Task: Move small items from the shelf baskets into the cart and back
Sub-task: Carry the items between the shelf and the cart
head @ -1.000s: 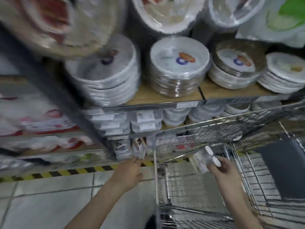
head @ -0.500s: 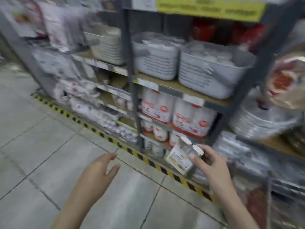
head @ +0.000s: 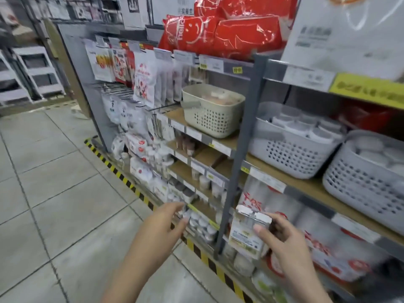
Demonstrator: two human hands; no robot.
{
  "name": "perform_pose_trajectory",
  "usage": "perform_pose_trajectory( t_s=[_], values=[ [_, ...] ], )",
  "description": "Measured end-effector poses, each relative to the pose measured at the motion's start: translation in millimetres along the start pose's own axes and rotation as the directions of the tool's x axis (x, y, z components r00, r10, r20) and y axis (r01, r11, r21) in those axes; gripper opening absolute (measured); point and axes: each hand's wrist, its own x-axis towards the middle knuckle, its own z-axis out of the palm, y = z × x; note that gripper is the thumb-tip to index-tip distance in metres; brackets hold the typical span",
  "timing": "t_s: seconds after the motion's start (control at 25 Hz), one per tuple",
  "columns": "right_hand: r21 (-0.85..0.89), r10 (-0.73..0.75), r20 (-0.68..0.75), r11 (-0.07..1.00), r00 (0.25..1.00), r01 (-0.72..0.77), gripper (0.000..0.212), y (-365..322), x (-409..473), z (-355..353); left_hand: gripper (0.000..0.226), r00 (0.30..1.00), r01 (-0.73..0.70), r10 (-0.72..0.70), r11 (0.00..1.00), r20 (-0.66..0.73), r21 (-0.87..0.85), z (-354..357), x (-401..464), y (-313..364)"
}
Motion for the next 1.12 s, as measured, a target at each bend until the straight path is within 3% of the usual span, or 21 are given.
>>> perform_pose_trajectory(
  t_s=[0.24,0.52,0.72,0.96,1.12],
  values=[
    [-0.026,-0.078,-0.073,0.997,0.994,0.077,0.017,-43.0,117.0,63.6,0.042,0.998,-0.012,0.012,1.0,-0.055,-0.012,-43.1,121.3,-53.9],
    [-0.036,-0.15,-0.074,0.988,0.986,0.147,0.016,-85.0,216.1,123.1,0.04,0.999,0.028,-0.029,0.999,-0.017,-0.032,-62.1,236.9,-133.8],
    [-0.01,-0.223,-0.225,0.974,0.949,0.227,0.027,-114.4,295.5,166.4,0.044,0.982,-0.189,0.188,0.982,-0.031,-0.019,-81.0,373.5,-133.0],
    [0.042,-0.286,-0.41,0.943,0.866,0.331,0.035,-134.4,370.3,215.2,0.057,0.85,-0.525,0.527,0.849,-0.022,0.053,-79.4,506.5,-121.9],
    [0.051,-0.314,-0.487,0.921,0.815,0.386,0.036,-137.1,400.2,234.4,0.077,0.8,-0.6,0.592,0.793,0.095,0.104,-64.3,563.7,-127.7]
  ],
)
